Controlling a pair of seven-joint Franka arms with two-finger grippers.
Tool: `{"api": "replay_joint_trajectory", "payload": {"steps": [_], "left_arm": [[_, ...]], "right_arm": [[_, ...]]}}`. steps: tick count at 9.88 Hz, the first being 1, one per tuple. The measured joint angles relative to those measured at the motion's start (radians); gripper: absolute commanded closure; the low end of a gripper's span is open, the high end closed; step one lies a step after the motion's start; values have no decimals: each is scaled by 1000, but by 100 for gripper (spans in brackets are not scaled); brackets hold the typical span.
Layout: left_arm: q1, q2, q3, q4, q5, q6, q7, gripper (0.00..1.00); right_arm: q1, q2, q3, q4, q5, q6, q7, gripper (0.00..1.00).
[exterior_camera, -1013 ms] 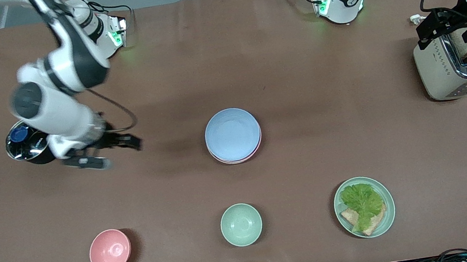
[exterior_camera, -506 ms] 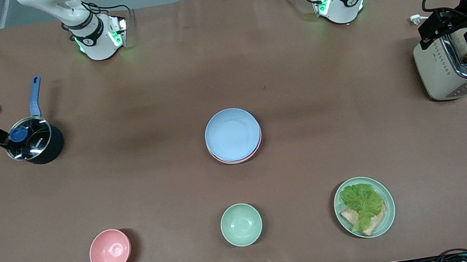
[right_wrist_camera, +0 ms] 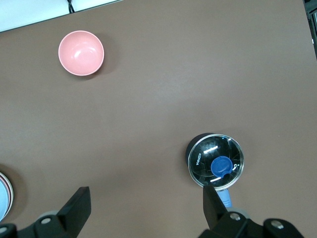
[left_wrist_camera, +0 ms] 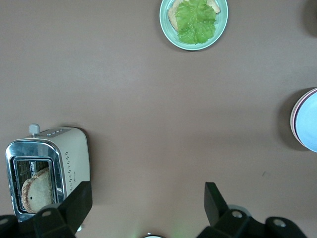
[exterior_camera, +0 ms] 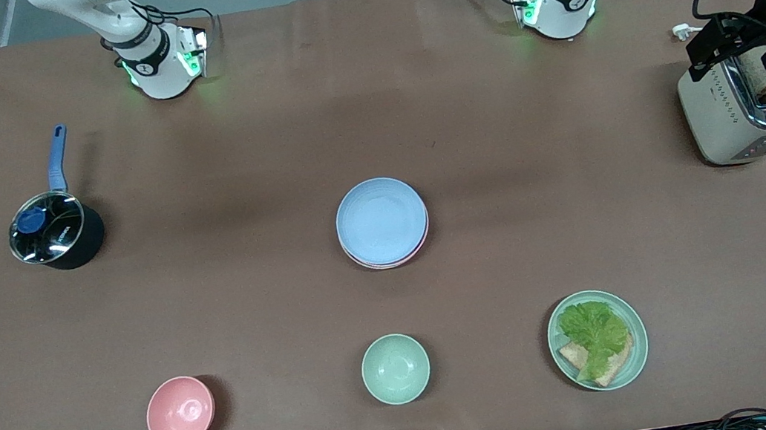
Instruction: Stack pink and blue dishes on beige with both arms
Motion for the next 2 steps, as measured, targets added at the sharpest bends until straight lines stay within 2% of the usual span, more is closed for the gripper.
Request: {"api": "replay_joint_trajectory", "payload": {"steps": [2], "left_arm": [[0, 0, 0, 5, 0, 0, 1, 0]], "right_arm": [[0, 2, 0, 3, 0, -1, -44, 0]]}}
